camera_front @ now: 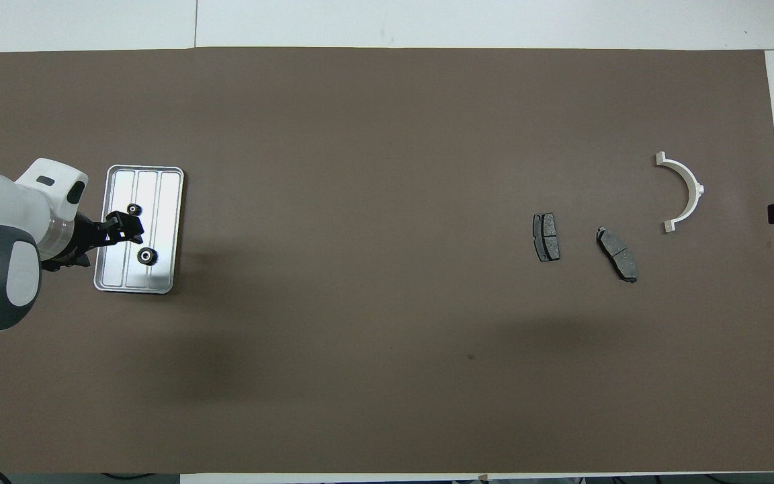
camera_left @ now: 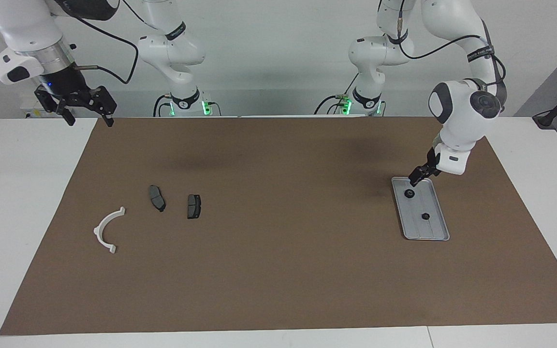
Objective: Place bearing gear from tray to pile
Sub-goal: 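Reach the left gripper into the silver tray and grasp a black bearing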
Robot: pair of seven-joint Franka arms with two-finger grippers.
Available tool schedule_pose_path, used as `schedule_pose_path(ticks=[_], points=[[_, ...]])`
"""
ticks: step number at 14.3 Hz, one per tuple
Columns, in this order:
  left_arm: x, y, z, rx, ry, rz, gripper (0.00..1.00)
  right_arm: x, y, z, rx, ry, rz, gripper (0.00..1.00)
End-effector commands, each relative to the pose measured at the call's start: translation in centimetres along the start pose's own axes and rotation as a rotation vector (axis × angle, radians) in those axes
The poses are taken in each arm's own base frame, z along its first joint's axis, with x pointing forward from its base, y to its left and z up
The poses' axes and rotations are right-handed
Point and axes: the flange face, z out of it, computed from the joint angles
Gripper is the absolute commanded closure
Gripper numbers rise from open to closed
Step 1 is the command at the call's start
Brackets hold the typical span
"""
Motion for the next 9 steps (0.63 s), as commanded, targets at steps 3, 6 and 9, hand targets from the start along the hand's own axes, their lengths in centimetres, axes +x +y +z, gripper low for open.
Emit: schedule_pose_path(ticks=[3,6,9], points=[[0.1,-0.4,2.2,0.016,0.015,0.077,0.16,-0.9,0.1,-0.3,0.012,-0.010,-0.005,0.00],[0.2,-0.2,4.7,0.009,0.034,0.081,0.14,-1.0,0.0,-0.4,0.013,-0.014,-0.009,0.00],[0.2,-0.1,6.8,0.011,0.028,0.086,0.14,-1.0,-0.1,-0.3,0.013,-0.016,-0.009,0.00]])
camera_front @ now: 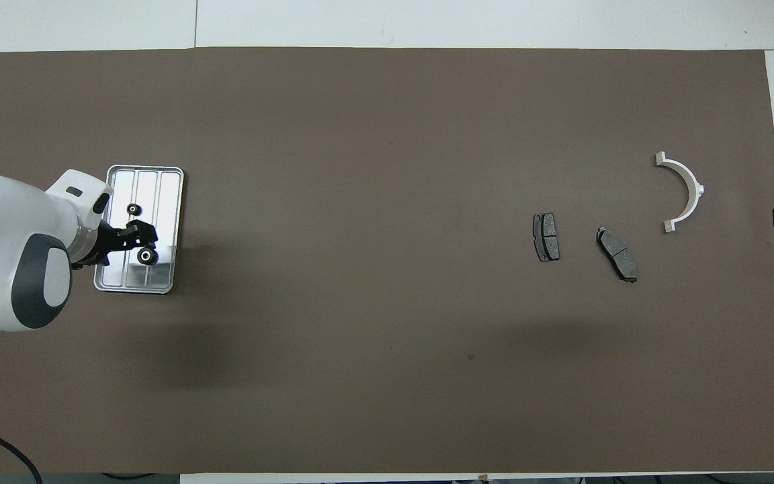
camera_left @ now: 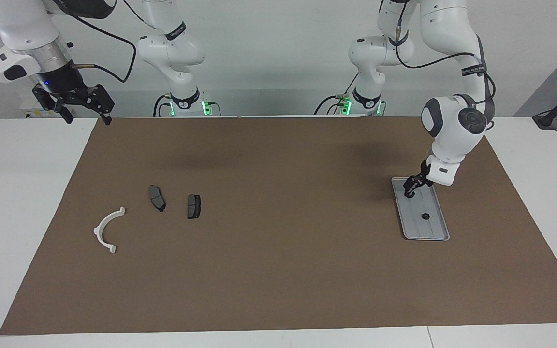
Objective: Place bearing gear from tray to pile
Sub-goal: 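Reach the left gripper into the silver tray and grasp a black bearing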
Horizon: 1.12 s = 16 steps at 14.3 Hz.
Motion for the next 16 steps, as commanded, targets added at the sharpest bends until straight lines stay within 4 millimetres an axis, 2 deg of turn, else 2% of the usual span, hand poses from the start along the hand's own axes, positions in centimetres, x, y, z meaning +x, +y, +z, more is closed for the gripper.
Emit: schedule_pose_path(ticks=[1,11,16], points=[[0.0,0.0,1.6,0.013,0.013,0.025,0.14,-0.7,0.0,-0.1,0.012,-0.010,-0.010,0.00],[-0.1,0.3,1.8,0.013,0.012,0.023,0.19,-0.5,-1.3,-0.2,0.010,0.005,-0.026,0.00],[0.0,0.5,1.8,0.011,0.019,0.020,0.26,0.1,-0.4,0.1,0.009,0.025,-0.019,0.00]])
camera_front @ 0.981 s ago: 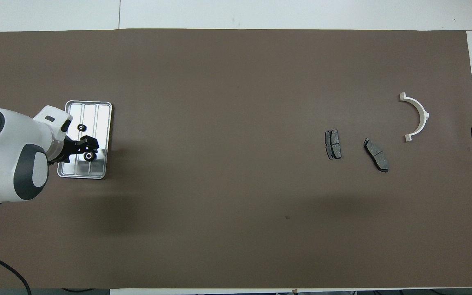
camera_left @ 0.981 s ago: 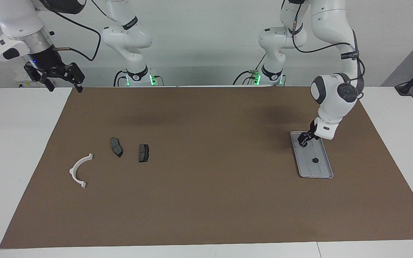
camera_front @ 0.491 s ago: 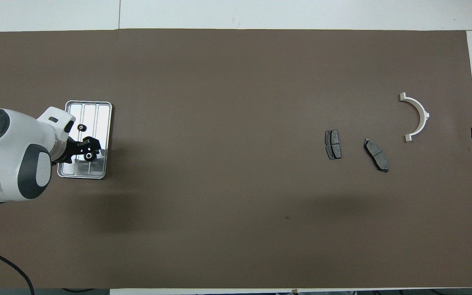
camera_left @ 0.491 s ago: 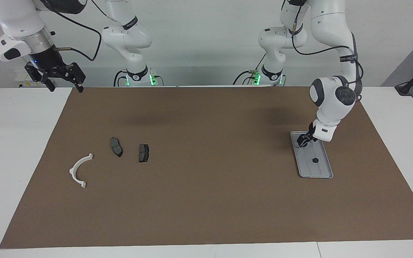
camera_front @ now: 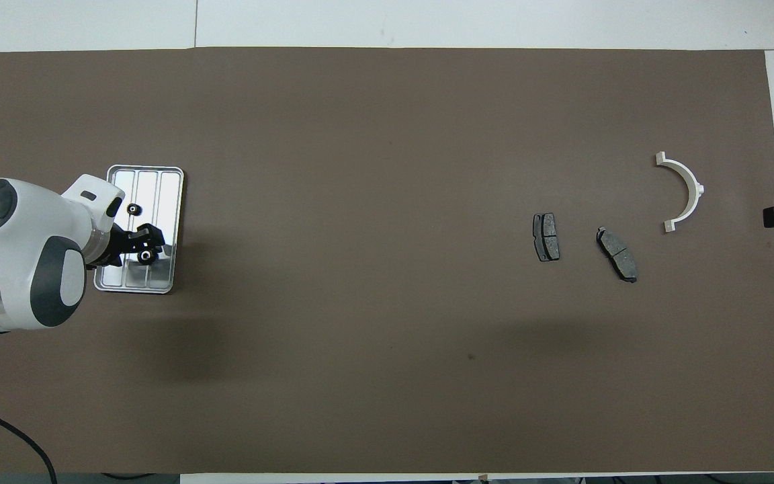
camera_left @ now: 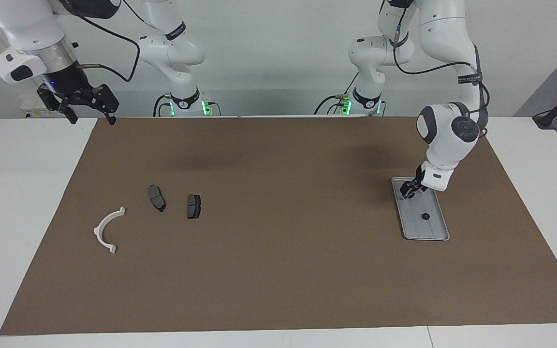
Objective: Place bearing gear from tray to pile
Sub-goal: 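Reach the left gripper into the silver tray and grasp a black bearing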
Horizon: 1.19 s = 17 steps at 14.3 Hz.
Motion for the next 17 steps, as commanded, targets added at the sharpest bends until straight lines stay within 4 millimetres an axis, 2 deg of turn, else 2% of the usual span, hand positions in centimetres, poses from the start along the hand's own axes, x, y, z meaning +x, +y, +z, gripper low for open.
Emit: schedule_pose_path(ticks=[1,4,7,10,12,15,17], points=[[-0.2,0.2,0.4,0.010,0.020,0.013,0.26,0.0,0.4,0.1,0.009,0.020,-0.003,0.00],[-0.1,0.2,0.6,0.011,0.017,0.013,0.29,-0.1,0.8,0.2,0.009,0.017,-0.001,0.00],[-0.2,0.2,0.6,0.011,0.019,0.012,0.32,-0.2,2.1,0.2,0.009,0.020,-0.008,0.00],[-0.2,0.2,0.7,0.011,0.017,0.012,0.44,-0.2,2.2,0.1,0.008,0.025,-0.018,0.00],[-0.2,0.3,0.7,0.011,0.019,0.010,0.46,-0.1,2.5,-0.1,0.007,0.029,-0.018,0.00],[-0.5,0.6,1.1,0.011,0.016,0.014,0.65,-0.2,2.7,0.0,0.007,0.026,-0.027,0.00],[-0.5,0.6,1.1,0.011,0.016,0.006,0.88,-0.1,2.6,-0.1,0.007,0.031,-0.027,0.00]])
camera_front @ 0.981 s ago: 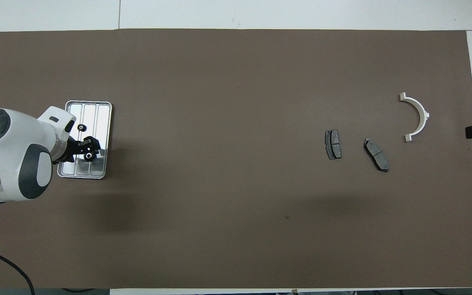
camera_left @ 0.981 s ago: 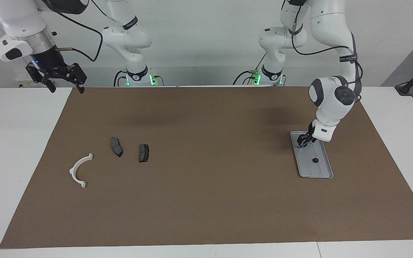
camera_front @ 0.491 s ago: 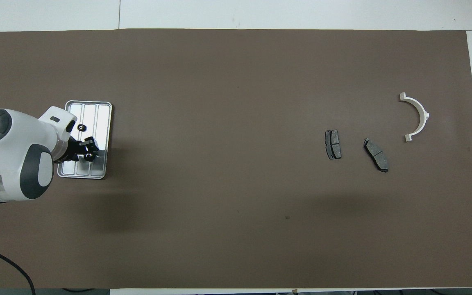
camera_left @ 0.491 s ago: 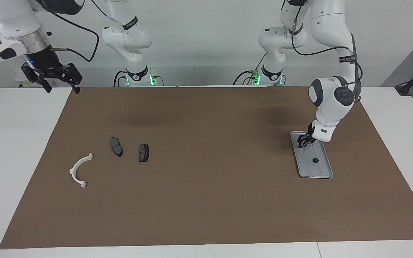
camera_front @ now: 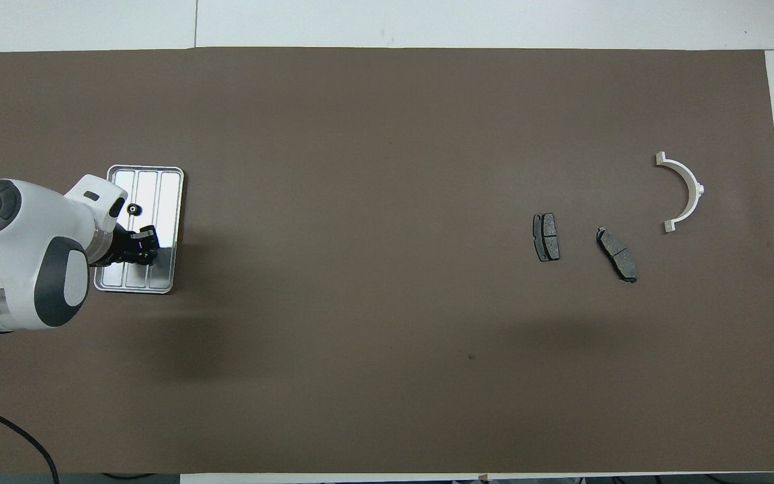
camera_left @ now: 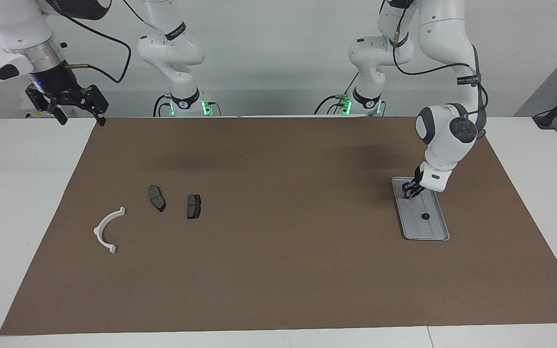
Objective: Place bearing gear from tray to pile
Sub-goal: 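Reach the left gripper into the silver tray and grasp a black bearing, then carry the bearing to the table center with the left gripper and release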
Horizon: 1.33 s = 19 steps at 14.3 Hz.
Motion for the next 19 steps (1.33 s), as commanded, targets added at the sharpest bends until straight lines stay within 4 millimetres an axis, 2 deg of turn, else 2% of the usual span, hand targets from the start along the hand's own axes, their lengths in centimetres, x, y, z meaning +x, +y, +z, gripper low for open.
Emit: schedule_pose_path(ticks=[1,3,5,9,11,15,19], points=[[-0.3,0.3,0.6,0.012,0.015,-0.001,0.99,0.0,0.4,-0.1,0.007,0.021,-0.032,0.00],[-0.2,1.0,0.0,0.012,0.016,0.008,1.00,0.0,0.5,-0.1,0.007,0.027,-0.035,0.00],[0.3,1.6,-1.4,0.013,0.017,-0.001,1.00,0.0,0.6,-0.1,0.006,0.027,-0.043,0.00],[1.9,3.1,-5.9,0.017,0.001,-0.039,1.00,0.0,0.6,0.1,0.007,0.024,-0.045,0.00],[1.7,6.2,-7.5,0.011,0.016,-0.091,1.00,0.0,0.5,0.1,0.007,0.024,-0.041,0.00],[0.2,12.4,-8.9,-0.015,0.052,-0.241,1.00,0.2,0.5,0.4,0.006,0.027,-0.041,0.00],[-3.1,20.1,-10.1,-0.070,0.060,-0.385,1.00,0.5,0.2,0.4,0.005,0.037,-0.044,0.00]])
